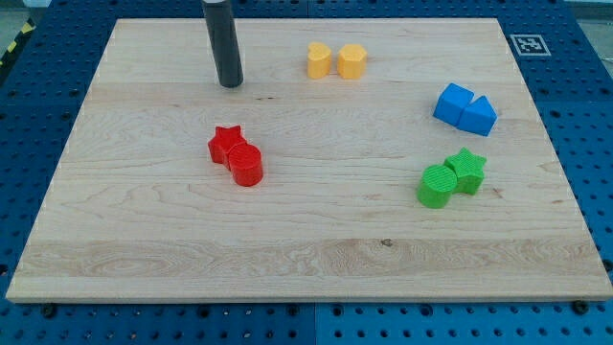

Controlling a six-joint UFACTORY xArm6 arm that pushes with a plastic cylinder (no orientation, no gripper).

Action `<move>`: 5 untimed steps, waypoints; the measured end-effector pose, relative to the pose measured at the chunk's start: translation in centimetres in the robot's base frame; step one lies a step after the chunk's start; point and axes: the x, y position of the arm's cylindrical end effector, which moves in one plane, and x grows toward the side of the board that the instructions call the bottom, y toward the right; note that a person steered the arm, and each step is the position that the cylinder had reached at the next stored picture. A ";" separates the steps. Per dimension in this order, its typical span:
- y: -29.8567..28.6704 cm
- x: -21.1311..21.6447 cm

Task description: Move the arm to the top right of the red star

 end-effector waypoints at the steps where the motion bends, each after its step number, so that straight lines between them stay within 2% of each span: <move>1: 0.0 0.2; 4: 0.1 1.1; 5: 2.4 3.6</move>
